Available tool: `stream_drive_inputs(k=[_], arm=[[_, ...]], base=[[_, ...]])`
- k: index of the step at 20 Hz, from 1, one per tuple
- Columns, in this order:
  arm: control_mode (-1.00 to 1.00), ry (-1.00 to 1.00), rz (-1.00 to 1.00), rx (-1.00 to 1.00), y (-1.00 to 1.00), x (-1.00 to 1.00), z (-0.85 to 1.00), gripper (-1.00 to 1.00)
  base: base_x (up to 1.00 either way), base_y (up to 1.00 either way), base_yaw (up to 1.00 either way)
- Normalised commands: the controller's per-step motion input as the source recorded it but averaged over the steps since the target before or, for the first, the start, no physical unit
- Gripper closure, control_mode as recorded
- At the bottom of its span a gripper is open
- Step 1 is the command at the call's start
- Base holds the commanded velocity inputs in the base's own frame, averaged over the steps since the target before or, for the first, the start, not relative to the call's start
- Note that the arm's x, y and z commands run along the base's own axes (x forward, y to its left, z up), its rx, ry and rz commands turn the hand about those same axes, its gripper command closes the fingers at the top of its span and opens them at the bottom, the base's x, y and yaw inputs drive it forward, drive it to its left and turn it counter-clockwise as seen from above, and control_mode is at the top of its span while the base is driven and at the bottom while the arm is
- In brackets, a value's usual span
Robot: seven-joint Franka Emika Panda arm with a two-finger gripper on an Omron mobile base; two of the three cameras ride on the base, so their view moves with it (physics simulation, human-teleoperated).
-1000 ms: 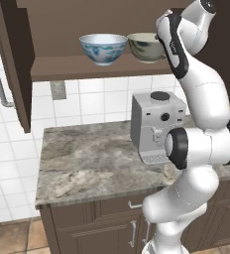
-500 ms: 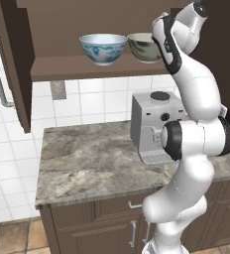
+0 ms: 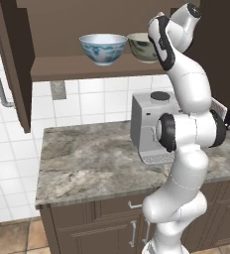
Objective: Pick up the bowls from the cabinet and place each bowl in front of a stool on the dining counter.
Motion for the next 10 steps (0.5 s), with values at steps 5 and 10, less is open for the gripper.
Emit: stream_drive_inputs(k=[5,10], arm=[[-1.00,0.00,0.00,0.01,0.00,0.25,0.00,-1.00],[-1.00,0.00,0.00,0.00,0.00,0.16,-0.09,1.00]], base=[[0.00,0.00,0.00],[0.00,0.00,0.00]])
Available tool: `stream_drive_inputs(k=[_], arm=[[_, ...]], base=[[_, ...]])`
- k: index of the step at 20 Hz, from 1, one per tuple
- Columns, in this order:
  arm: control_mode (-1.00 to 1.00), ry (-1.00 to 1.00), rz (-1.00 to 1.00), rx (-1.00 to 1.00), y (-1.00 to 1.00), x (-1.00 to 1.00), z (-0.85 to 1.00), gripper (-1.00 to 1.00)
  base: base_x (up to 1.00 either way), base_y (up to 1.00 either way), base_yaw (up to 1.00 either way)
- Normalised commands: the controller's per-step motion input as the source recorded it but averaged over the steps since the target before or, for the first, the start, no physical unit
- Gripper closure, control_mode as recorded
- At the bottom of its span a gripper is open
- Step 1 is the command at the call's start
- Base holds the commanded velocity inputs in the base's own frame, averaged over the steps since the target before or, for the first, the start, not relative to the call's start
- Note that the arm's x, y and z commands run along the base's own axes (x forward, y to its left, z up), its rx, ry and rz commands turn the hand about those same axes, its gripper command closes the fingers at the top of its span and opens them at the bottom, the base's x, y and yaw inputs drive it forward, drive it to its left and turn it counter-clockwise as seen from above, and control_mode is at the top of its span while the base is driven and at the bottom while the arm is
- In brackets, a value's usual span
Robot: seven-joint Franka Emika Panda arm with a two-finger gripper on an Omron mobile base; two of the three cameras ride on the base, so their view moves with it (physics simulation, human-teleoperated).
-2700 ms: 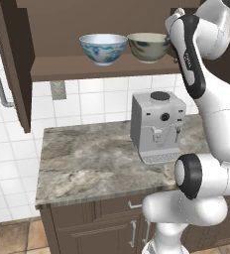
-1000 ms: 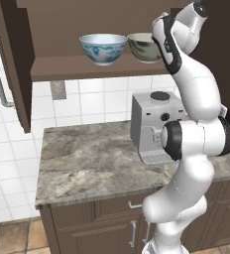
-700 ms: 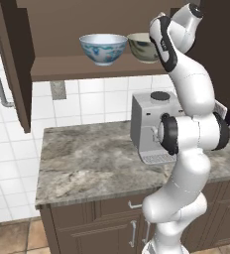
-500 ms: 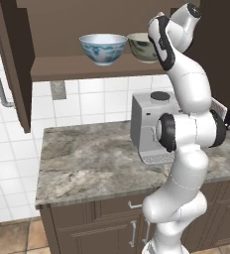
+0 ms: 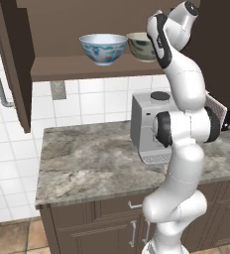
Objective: Pick up the bowls from the cabinet and place each bowl in front of a stool on the dining counter.
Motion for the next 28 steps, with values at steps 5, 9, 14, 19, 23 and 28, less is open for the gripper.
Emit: stream_drive_inputs(k=[5,9,14,19,23,28], arm=[[-1.00,0.00,0.00,0.00,0.00,0.03,-0.19,1.00],[-1.00,0.00,0.00,0.00,0.00,0.00,-0.15,1.00],[-1.00,0.00,0.00,0.00,0.00,-0.22,-0.29,1.00],[-1.00,0.00,0.00,0.00,0.00,-0.46,-0.24,1.00],[-1.00,-0.06,0.00,0.00,0.00,-0.86,-0.03,1.00],[-1.00,-0.02,-0.02,0.00,0.00,-0.99,0.03,1.00]], base=[[0.00,0.00,0.00],[0.00,0.00,0.00],[0.00,0.00,0.00],[0.00,0.00,0.00],[0.00,0.00,0.00],[0.00,0.00,0.00]])
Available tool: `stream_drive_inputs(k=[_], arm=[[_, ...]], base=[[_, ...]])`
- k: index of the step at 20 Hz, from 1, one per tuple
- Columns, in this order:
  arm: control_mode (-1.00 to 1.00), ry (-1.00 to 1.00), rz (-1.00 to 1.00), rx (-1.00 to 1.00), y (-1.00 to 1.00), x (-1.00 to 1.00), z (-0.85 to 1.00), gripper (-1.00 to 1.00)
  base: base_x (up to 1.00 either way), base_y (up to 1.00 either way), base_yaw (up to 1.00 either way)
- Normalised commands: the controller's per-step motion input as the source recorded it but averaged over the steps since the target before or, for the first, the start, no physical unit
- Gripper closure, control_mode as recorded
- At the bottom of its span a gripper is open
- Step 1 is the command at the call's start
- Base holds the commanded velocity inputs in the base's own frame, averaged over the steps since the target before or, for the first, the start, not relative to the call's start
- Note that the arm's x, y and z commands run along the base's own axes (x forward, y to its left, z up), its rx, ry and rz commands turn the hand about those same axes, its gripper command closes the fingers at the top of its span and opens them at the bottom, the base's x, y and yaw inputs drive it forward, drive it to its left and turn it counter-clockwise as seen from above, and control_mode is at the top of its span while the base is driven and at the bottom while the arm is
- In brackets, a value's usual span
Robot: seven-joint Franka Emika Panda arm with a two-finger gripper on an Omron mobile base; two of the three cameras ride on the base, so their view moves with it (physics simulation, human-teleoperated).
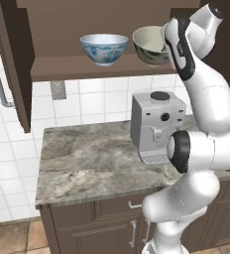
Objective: Pick up the bowls from the cabinet and place each bowl in front of a stool on the dining counter.
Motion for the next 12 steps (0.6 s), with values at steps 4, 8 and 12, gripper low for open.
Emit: stream_drive_inputs(k=[4,8,12], arm=[[-1.00,0.03,-0.05,0.00,0.00,-0.98,0.21,1.00],[-1.00,0.17,-0.02,0.00,0.00,-0.93,0.33,1.00],[-1.00,0.27,0.00,0.04,0.00,-1.00,0.04,1.00]], base=[[0.00,0.00,0.00],[0.00,0.00,0.00],[0.00,0.00,0.00]])
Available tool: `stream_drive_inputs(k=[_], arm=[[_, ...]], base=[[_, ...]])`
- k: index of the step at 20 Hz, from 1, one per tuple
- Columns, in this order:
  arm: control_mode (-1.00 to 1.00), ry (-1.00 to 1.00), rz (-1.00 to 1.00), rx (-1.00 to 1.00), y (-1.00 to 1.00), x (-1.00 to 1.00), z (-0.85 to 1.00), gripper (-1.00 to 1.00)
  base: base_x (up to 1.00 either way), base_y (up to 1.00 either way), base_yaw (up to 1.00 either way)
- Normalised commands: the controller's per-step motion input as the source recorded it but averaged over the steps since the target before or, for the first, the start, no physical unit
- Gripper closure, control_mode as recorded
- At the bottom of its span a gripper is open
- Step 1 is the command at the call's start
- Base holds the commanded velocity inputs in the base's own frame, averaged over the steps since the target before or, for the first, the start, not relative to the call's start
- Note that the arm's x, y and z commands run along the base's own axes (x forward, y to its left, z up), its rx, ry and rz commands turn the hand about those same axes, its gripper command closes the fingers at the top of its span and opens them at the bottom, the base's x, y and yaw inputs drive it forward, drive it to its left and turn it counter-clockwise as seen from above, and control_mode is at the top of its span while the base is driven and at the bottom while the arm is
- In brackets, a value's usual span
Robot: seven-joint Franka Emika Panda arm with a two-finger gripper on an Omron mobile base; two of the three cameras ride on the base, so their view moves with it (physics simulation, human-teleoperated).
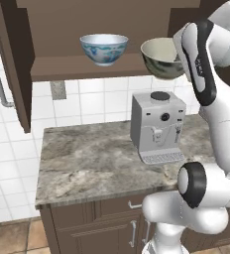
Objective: Pick up the bowls from the cabinet and place each bowl in front of a stool on the dining counter.
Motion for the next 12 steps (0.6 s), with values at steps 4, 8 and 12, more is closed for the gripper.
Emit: stream_drive_inputs(k=[4,8,12], arm=[[-1.00,0.27,0.00,0.00,0.00,-0.91,-0.11,1.00],[-1.00,0.16,0.00,0.00,0.22,-0.86,-0.16,1.00],[-1.00,0.10,0.00,0.00,0.40,-0.82,-0.21,1.00]], base=[[0.00,0.00,0.00],[0.00,0.00,0.00],[0.00,0.00,0.00]])
